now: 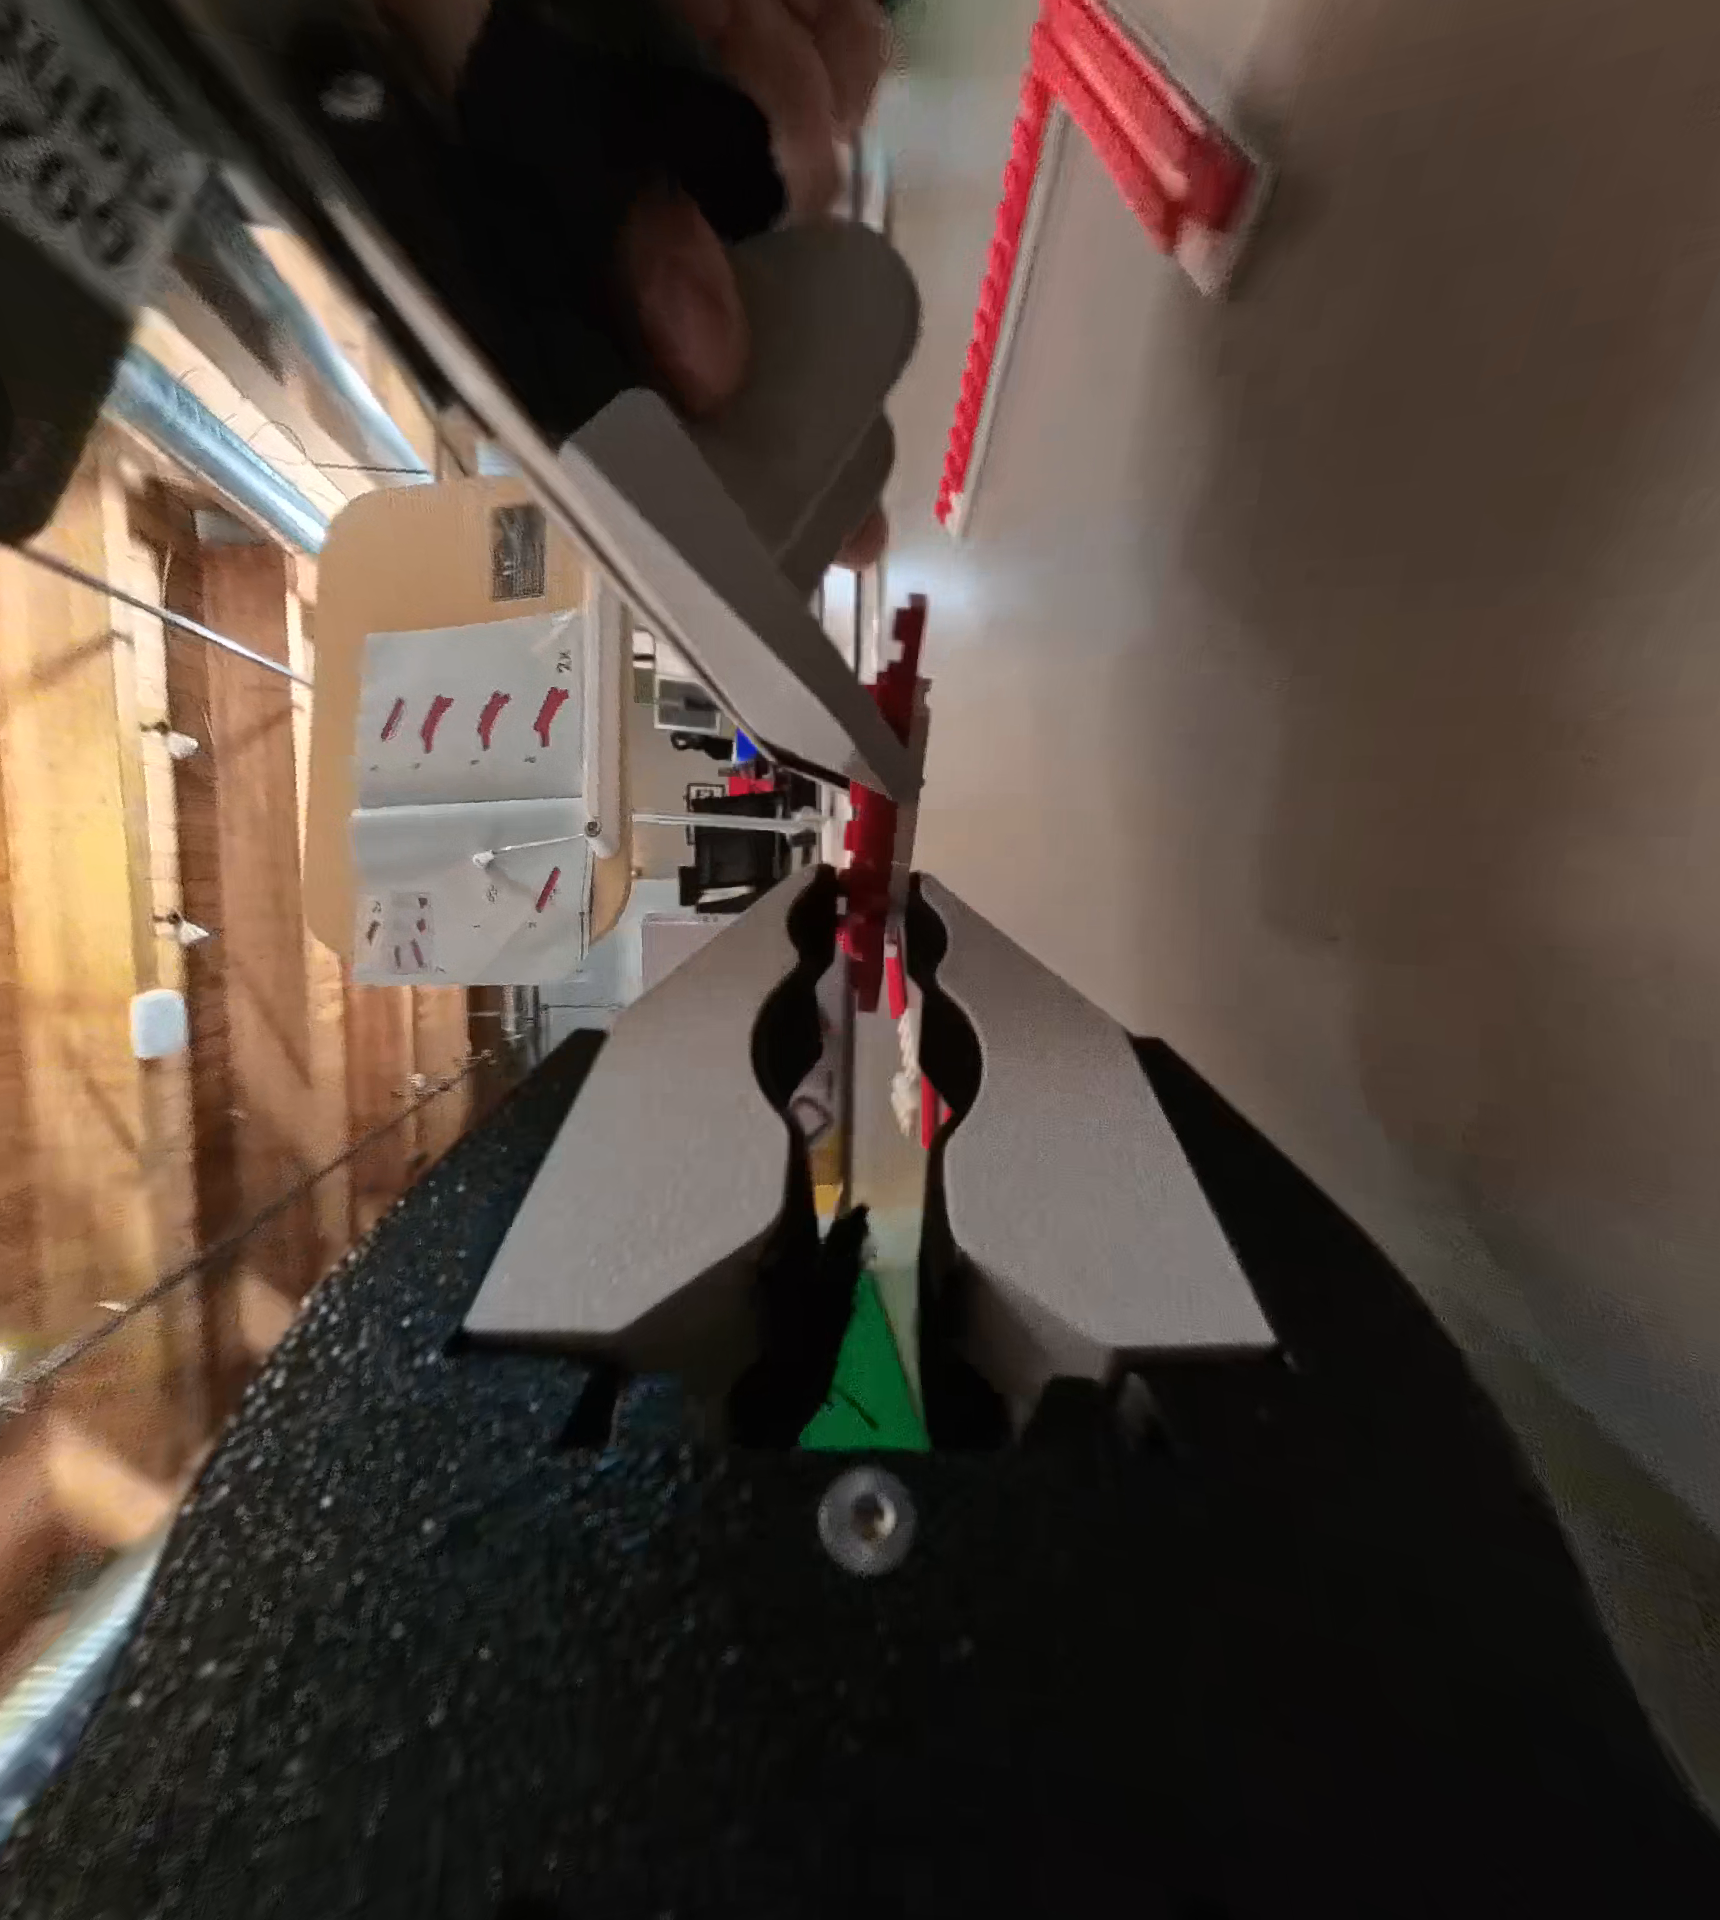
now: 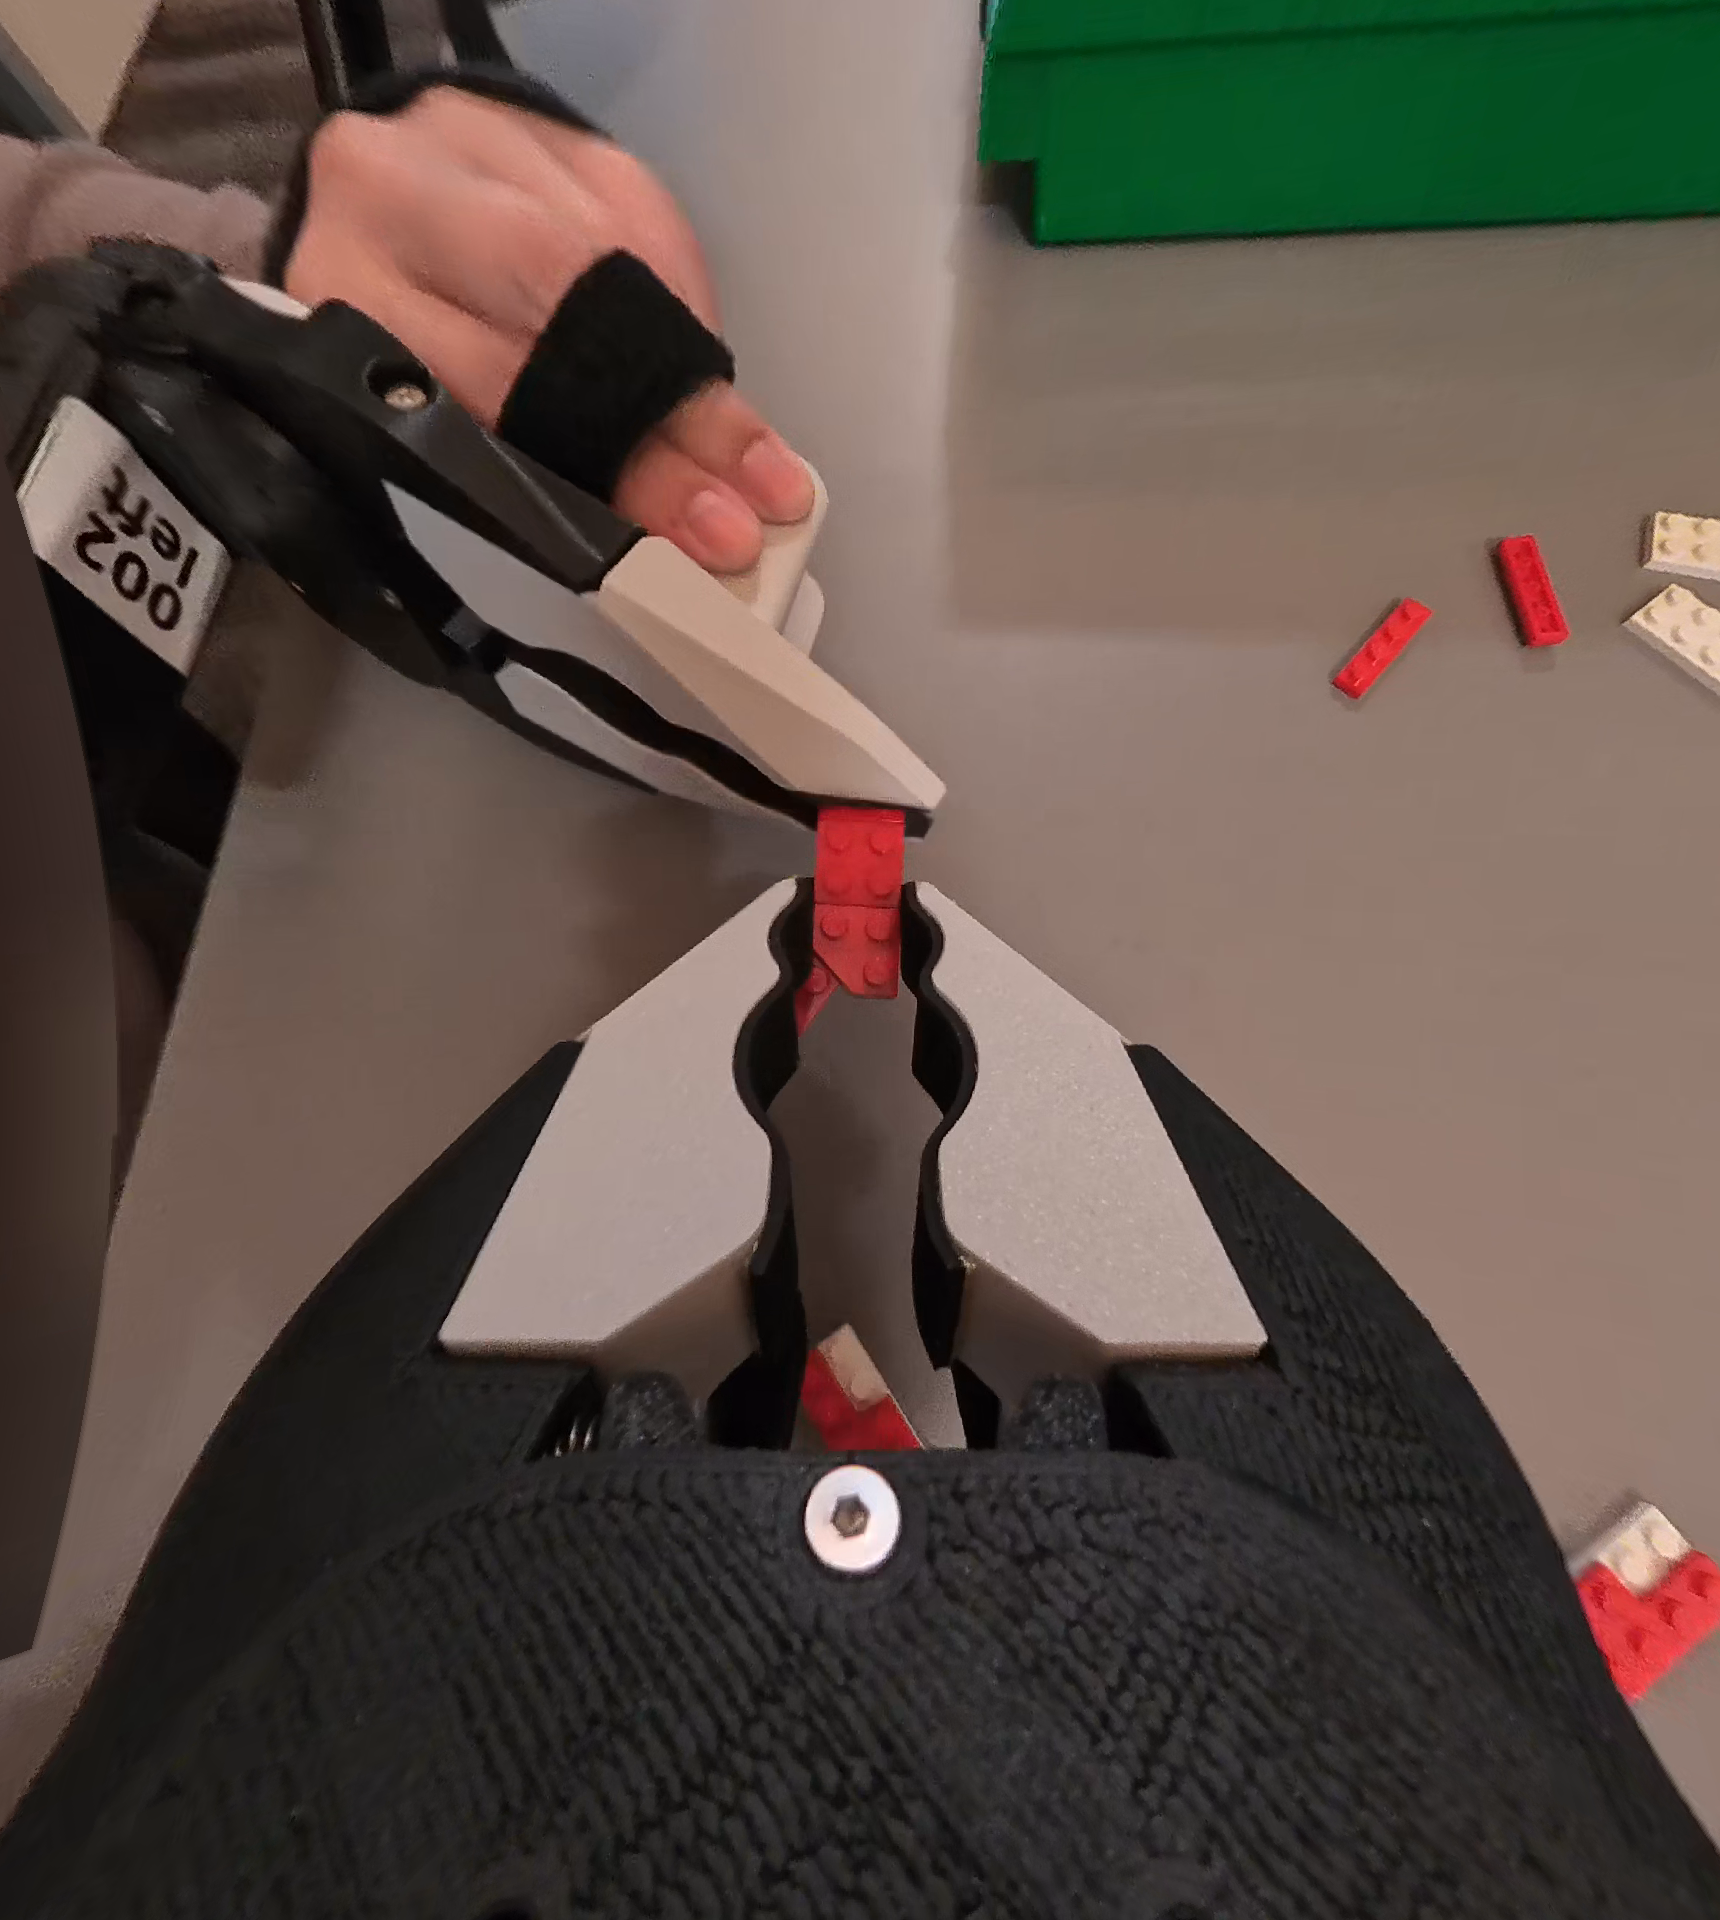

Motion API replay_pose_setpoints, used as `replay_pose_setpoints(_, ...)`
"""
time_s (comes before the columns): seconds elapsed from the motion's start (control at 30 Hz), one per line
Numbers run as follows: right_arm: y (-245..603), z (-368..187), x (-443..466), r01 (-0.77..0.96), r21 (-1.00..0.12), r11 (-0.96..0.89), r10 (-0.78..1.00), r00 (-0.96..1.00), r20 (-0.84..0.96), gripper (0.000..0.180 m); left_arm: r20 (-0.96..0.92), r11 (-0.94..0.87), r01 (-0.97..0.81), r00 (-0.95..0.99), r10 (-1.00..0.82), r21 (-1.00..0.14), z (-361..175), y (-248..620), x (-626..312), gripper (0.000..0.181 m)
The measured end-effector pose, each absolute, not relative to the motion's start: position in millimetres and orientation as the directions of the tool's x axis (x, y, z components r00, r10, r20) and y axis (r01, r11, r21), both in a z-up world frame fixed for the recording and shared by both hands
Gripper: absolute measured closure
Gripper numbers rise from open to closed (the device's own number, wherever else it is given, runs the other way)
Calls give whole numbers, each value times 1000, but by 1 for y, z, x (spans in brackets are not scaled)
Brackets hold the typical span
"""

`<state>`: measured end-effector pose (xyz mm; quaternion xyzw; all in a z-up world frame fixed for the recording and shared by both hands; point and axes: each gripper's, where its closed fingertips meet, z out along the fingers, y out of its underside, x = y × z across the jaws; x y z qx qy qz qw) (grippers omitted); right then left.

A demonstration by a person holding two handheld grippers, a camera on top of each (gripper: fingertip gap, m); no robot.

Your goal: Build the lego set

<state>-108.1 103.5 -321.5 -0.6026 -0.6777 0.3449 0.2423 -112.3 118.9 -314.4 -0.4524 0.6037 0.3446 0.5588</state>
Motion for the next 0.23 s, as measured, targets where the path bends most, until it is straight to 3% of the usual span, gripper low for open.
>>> replay_pose_setpoints(0.07, 102, -315, -108, 628, -778, 10, 980, -162, -117, 166, -970, 362, -907, 157, -187, -217, -305, 116, -112, 161)
replay_pose_setpoints(0.13, 104, -313, -106, 626, -780, 8, 981, -158, -116, 166, -929, 360, -868, 254, -269, -341, -302, 113, -113, 136)
replay_pose_setpoints(0.23, 101, -308, -104, 610, -792, -17, 971, -178, -158, 165, -868, 378, -794, 356, -347, -476, -292, 107, -114, 136)
